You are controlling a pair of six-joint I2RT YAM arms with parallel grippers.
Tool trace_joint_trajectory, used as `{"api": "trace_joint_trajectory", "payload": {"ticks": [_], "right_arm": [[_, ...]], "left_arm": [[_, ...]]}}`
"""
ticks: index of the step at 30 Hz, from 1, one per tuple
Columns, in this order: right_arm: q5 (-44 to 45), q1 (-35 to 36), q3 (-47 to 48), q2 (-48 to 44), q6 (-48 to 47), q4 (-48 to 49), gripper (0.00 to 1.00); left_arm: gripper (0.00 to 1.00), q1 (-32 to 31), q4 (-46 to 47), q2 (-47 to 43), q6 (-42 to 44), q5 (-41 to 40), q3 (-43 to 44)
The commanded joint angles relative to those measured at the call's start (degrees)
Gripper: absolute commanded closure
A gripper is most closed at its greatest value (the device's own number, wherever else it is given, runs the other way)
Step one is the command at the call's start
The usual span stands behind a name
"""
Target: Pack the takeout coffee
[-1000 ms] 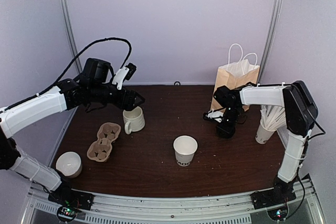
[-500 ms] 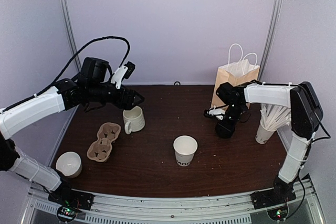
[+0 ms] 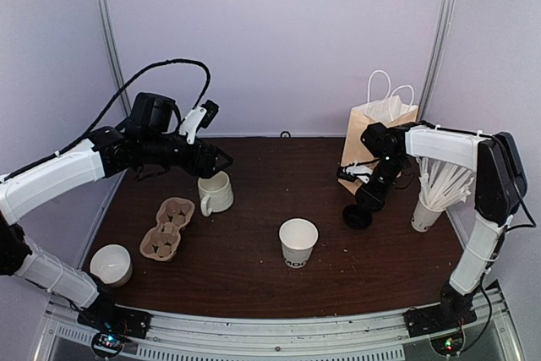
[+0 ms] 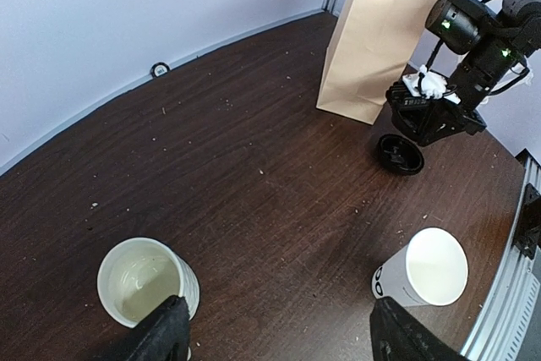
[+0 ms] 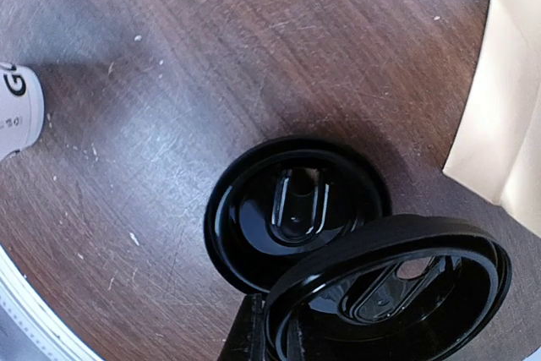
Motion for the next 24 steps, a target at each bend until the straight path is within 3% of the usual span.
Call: {"api": "trace_joint_trajectory", "payload": {"ticks": [1, 5, 9, 13, 14, 15, 17, 24], "right_arm": [[-0.96, -0.03, 0.78, -1.89, -3.53, -3.35, 0.92], [-14.18, 0.11, 3.42, -6.09, -4.93, -6.04, 0.92], [-29.90, 0.15, 6.33, -9.11, -2.57, -4.19, 0.93], [-40.93, 1.15, 12.02, -8.38, 0.94, -3.67, 0.93], [-43.61, 1.45, 13.58, -8.09, 2.32, -3.47, 0.93], [-46.64, 1.71, 14.74, -7.98, 4.31, -2.26, 0.93], [-51.89, 2.22, 15.79, -8.35, 9.69, 2.40, 0.93], [-64.08, 3.01, 13.73, -10.06, 36.70, 29.27, 0.93]], "left_arm": [[0.23, 0.16, 0.48, 0.82, 0.97, 1.03, 1.29], [0.23, 0.16, 4.05, -0.24, 2.42, 4.86, -0.84], [0.20, 0.08, 16.70, -5.46, 3.98, 10.84, -9.93], [0.19, 0.01, 24.87, -7.03, 6.41, 12.99, -13.68], [0.18, -0.26, 27.67, -7.35, 6.67, 13.59, -14.84], [0.08, -0.69, 30.72, -7.75, 6.65, 13.77, -16.00], [0.03, -1.96, 36.48, -8.41, 6.63, 13.89, -17.56], [0.04, -9.56, 47.59, -4.24, 14.15, 8.79, -13.91]]}}
